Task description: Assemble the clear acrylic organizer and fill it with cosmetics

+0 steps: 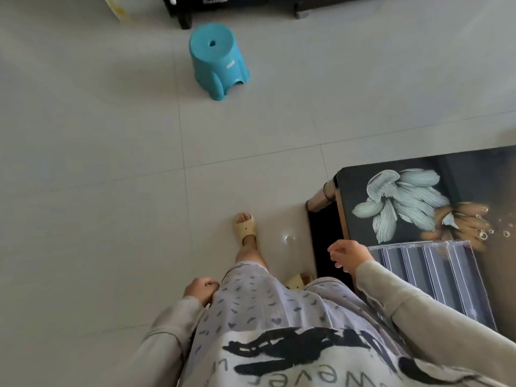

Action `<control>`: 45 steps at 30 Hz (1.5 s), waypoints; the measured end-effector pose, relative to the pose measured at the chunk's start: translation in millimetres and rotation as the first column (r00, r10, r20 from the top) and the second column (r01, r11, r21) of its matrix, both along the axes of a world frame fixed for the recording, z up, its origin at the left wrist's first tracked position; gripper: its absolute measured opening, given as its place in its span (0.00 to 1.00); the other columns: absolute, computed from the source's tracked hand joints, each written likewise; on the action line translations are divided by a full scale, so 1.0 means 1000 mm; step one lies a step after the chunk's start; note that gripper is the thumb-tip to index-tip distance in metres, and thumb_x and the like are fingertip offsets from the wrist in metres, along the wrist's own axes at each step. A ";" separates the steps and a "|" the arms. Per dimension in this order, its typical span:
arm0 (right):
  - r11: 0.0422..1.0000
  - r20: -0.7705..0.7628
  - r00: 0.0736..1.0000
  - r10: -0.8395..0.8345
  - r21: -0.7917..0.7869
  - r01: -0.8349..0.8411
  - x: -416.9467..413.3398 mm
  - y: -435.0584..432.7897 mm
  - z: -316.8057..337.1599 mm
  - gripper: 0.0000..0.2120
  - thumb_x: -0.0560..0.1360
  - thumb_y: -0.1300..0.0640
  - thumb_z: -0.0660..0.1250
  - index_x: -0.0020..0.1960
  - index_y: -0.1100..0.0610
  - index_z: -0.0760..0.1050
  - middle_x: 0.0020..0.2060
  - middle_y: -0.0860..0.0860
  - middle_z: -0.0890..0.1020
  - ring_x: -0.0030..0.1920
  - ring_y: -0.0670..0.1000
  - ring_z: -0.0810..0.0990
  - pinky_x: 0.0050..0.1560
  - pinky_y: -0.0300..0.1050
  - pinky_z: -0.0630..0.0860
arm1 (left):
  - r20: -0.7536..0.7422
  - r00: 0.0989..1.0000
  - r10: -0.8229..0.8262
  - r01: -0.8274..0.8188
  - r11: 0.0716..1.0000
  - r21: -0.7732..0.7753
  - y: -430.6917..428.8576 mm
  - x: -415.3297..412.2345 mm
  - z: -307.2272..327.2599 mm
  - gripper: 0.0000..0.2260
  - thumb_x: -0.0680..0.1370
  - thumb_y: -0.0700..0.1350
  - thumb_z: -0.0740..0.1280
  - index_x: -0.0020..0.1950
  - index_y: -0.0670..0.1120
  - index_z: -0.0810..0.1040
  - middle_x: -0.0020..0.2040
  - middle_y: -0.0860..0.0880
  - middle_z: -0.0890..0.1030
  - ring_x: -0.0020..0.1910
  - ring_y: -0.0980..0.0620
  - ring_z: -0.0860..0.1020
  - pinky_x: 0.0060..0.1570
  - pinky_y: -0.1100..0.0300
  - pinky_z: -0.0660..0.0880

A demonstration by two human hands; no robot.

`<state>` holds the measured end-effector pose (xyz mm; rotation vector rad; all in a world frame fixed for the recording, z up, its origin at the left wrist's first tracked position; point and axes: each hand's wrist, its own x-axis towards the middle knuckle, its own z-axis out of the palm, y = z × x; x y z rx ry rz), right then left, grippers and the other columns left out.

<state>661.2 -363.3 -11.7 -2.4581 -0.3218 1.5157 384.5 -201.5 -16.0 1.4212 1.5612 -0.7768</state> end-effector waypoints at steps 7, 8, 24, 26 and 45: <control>0.975 -0.007 0.981 -0.193 -0.114 0.190 0.011 0.052 -0.006 0.11 0.75 0.66 0.59 0.53 0.64 0.78 0.40 0.58 0.77 0.31 0.53 0.74 0.29 0.37 0.71 | 0.010 0.996 -0.088 0.088 0.996 0.028 0.117 0.054 0.002 0.11 0.77 0.42 0.61 0.54 0.44 0.81 0.56 0.43 0.82 0.57 0.44 0.78 0.54 0.60 0.73; 0.964 -0.005 0.973 -0.233 -0.132 0.230 0.011 0.058 -0.007 0.11 0.75 0.66 0.59 0.53 0.64 0.78 0.40 0.58 0.77 0.30 0.52 0.74 0.30 0.39 0.71 | 0.027 0.994 -0.107 0.106 0.993 0.042 0.137 0.065 0.003 0.11 0.76 0.41 0.61 0.54 0.44 0.81 0.56 0.42 0.82 0.57 0.43 0.79 0.55 0.59 0.74; 0.861 0.050 0.886 -0.461 -0.216 0.460 0.047 0.163 -0.013 0.12 0.75 0.65 0.60 0.53 0.62 0.79 0.41 0.58 0.81 0.34 0.54 0.76 0.36 0.41 0.74 | 0.244 0.931 -0.272 0.271 0.962 0.039 0.300 0.215 0.009 0.06 0.76 0.37 0.61 0.42 0.46 0.75 0.34 0.50 0.77 0.22 0.61 0.72 0.25 0.69 0.64; 0.858 0.032 0.878 -0.477 -0.201 0.474 0.067 0.178 -0.015 0.12 0.75 0.65 0.59 0.53 0.61 0.79 0.34 0.54 0.78 0.30 0.51 0.73 0.28 0.37 0.69 | 0.222 0.932 -0.286 0.289 0.957 0.016 0.305 0.227 0.004 0.07 0.75 0.36 0.61 0.40 0.46 0.75 0.32 0.53 0.75 0.26 0.56 0.71 0.27 0.67 0.65; 0.637 0.083 0.633 -0.769 0.022 0.771 0.240 0.235 0.007 0.12 0.75 0.64 0.60 0.53 0.61 0.79 0.37 0.54 0.77 0.38 0.52 0.74 0.37 0.37 0.68 | 0.060 0.734 -0.676 0.678 0.735 -0.003 0.387 0.444 -0.009 0.09 0.76 0.37 0.60 0.38 0.46 0.74 0.37 0.45 0.76 0.27 0.53 0.70 0.32 0.64 0.68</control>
